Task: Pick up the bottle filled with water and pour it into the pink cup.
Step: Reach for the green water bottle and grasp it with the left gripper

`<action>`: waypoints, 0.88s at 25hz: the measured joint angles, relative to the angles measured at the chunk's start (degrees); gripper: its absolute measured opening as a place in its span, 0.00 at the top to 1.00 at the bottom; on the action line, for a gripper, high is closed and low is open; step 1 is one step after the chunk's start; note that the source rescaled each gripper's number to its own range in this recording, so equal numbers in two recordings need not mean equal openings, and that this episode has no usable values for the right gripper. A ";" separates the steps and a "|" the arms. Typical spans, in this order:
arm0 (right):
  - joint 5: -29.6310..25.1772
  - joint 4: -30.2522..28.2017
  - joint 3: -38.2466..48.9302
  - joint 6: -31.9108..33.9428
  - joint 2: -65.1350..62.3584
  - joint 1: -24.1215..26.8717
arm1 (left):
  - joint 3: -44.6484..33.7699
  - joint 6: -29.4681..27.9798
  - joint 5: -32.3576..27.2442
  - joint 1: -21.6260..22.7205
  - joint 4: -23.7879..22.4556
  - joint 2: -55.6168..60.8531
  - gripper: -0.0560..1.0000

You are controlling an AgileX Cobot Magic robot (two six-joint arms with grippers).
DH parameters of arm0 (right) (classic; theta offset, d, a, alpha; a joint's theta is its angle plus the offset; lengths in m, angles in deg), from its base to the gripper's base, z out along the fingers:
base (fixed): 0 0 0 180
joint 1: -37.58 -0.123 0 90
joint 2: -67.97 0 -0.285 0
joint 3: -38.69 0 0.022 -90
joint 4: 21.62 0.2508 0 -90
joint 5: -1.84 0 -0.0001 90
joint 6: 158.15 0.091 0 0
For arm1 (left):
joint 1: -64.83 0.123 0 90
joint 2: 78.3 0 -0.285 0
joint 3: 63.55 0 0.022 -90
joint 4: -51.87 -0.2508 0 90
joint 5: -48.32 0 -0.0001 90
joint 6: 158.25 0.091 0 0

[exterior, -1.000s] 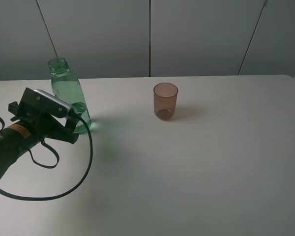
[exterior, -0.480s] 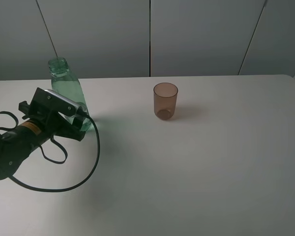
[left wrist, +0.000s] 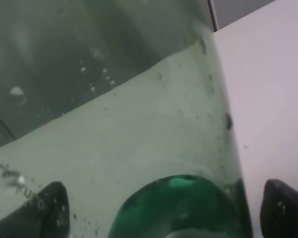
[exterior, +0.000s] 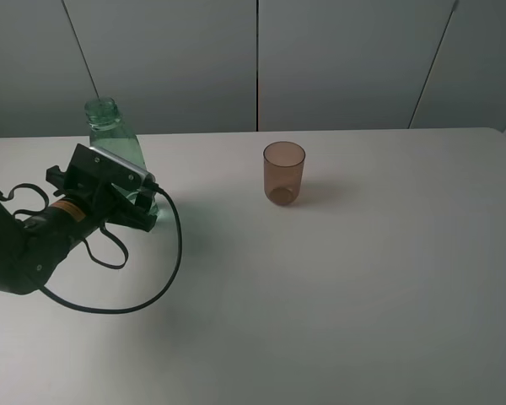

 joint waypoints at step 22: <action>0.00 0.00 0.00 0.00 0.00 0.00 | 0.46 -2.17 0.00 0.48 -0.49 -1.07 0.89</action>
